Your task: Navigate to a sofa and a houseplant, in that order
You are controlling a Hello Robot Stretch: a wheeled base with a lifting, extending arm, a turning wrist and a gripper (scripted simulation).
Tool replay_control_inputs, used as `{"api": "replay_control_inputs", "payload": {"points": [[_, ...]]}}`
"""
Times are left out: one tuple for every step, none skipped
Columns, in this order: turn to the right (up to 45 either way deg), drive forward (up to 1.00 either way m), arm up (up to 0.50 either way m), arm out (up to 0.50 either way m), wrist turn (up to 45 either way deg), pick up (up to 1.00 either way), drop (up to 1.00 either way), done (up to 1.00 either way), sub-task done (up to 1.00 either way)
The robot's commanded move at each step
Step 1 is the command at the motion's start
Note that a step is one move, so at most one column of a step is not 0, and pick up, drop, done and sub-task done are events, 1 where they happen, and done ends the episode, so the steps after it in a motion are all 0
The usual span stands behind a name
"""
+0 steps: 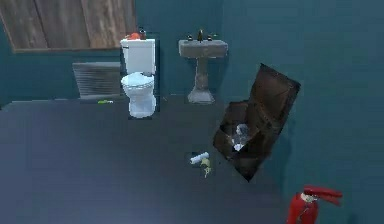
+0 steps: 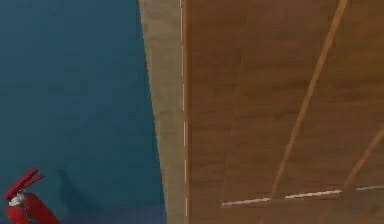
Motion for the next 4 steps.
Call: {"api": "replay_control_inputs", "payload": {"points": [[-45.0,0.00,0.00,0.00,0.0,0.00,0.00,0.00,0.00],[-12.0,0.00,0.00,0.00,0.0,0.00,0.00,0.00,0.00],[0.0,1.00,0.00,0.00,0.0,0.00,0.00,0.00,0.00],[0.0,1.00,0.00,0.00,0.0,0.00,0.00,0.00,0.00]]}}
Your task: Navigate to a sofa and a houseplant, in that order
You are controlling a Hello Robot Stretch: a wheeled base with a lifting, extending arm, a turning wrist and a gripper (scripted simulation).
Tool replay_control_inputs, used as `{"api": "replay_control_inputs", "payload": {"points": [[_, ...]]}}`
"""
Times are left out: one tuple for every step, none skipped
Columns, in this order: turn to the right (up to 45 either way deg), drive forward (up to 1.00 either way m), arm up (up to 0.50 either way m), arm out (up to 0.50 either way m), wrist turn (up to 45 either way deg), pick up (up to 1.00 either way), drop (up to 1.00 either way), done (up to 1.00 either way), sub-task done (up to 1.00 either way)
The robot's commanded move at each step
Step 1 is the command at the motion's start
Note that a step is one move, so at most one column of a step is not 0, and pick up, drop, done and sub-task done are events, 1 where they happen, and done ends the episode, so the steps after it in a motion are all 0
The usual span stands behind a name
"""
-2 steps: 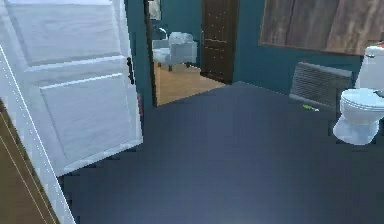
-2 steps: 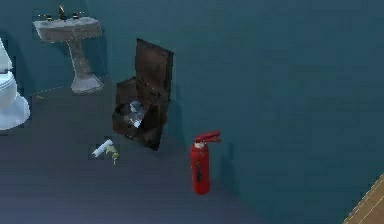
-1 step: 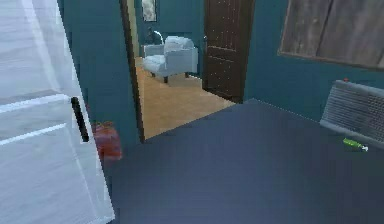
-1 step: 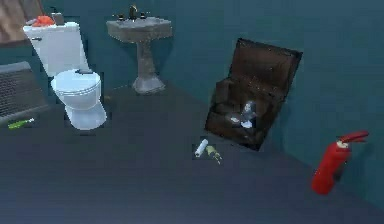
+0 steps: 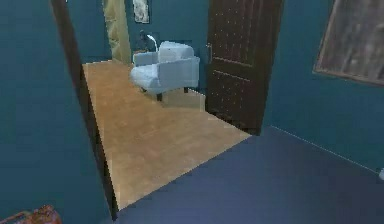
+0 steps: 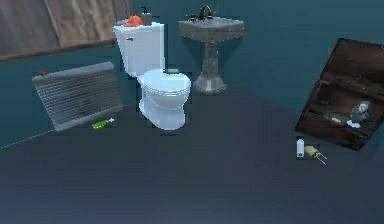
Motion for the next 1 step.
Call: {"api": "replay_control_inputs", "payload": {"points": [[0.0,1.00,0.00,0.00,0.0,0.00,0.00,0.00,0.00]]}}
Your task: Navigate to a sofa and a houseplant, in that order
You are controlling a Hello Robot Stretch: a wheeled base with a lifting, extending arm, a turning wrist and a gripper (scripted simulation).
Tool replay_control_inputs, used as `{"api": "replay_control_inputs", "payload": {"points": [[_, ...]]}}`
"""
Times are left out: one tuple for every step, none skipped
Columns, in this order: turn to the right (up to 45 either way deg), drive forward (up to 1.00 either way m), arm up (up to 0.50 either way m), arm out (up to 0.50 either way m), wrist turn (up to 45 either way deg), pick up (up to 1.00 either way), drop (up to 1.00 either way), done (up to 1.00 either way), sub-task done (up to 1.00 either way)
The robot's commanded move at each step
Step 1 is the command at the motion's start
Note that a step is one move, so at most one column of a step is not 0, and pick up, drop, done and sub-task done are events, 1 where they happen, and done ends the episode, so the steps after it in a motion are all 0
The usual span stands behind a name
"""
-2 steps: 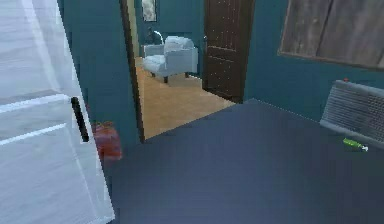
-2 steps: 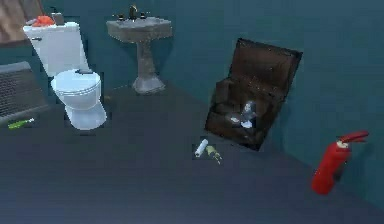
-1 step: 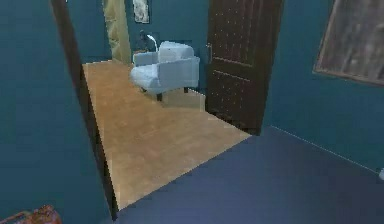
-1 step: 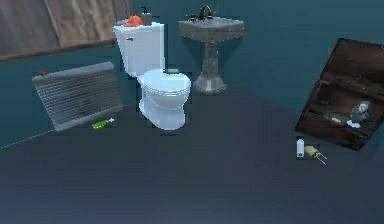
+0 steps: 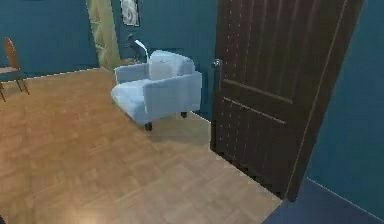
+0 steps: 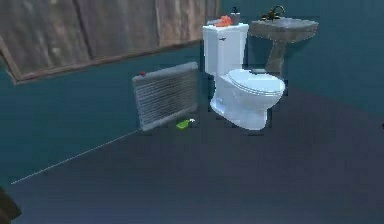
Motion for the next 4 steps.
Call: {"api": "replay_control_inputs", "payload": {"points": [[6.0,0.00,0.00,0.00,0.0,0.00,0.00,0.00,0.00],[0.0,0.20,0.00,0.00,0.0,0.00,0.00,0.00,0.00],[-36.0,0.00,0.00,0.00,0.0,0.00,0.00,0.00,0.00],[0.0,1.00,0.00,0.00,0.0,0.00,0.00,0.00,0.00]]}}
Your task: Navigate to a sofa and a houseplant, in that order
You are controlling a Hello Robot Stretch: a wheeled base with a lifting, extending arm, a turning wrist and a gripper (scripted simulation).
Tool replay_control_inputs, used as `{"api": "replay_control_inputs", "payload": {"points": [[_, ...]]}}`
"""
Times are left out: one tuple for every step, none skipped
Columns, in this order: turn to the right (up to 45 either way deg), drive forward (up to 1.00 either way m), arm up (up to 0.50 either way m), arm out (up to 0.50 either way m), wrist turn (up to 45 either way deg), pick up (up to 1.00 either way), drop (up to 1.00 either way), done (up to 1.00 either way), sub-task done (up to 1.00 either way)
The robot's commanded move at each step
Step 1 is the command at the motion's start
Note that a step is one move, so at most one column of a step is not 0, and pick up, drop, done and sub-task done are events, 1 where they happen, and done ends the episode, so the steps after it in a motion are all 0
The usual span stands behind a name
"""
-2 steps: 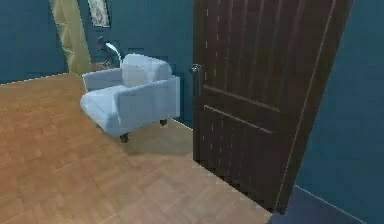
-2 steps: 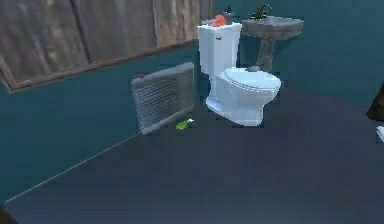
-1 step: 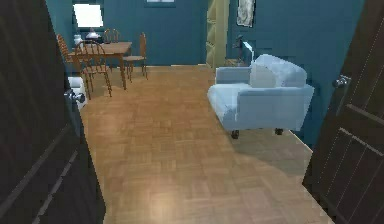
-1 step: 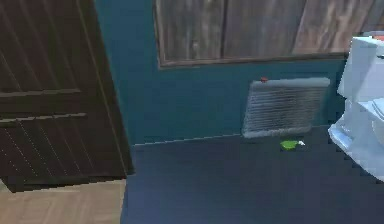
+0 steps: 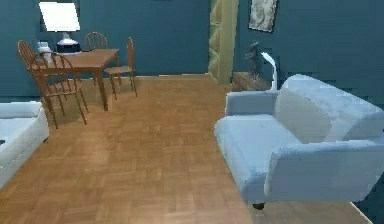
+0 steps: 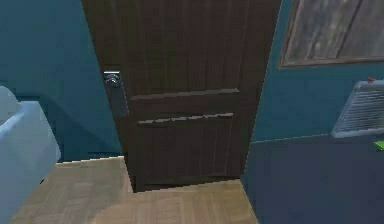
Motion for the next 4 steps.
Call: {"api": "replay_control_inputs", "payload": {"points": [[-6.0,0.00,0.00,0.00,0.0,0.00,0.00,0.00,0.00],[0.0,0.40,0.00,0.00,0.0,0.00,0.00,0.00,0.00],[42.0,0.00,0.00,0.00,0.0,0.00,0.00,0.00,0.00],[0.0,0.00,0.00,0.00,0.0,0.00,0.00,0.00,1.00]]}}
